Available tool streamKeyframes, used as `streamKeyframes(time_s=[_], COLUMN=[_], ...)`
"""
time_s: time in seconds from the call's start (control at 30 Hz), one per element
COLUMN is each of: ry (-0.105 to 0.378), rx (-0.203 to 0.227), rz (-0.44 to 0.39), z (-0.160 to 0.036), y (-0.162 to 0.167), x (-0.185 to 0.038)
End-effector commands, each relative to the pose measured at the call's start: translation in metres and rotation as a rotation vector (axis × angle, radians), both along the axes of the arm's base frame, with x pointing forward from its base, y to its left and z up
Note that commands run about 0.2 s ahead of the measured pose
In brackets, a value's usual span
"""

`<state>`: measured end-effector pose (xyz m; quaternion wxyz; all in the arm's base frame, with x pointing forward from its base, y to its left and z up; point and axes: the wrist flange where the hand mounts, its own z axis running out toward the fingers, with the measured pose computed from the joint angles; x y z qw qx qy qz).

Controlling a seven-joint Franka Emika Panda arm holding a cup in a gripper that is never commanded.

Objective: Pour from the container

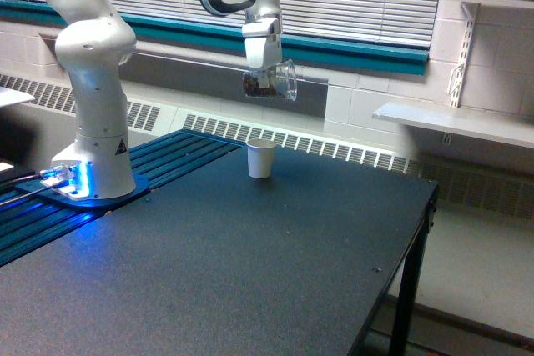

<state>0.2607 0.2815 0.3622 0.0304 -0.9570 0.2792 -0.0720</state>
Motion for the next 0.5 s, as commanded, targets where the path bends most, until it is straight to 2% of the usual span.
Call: streamKeyframes(time_s=[0.03,0.3,0.5], ry=[0.01,0.029,0.059], rx=[0.007,0.008,0.012], rz=[-0.021,-0.026,-0.046], z=[0.0,-0.005,-0.016], y=[0.014,0.024,0.025], x=[-0.008,-0.024,-0.038])
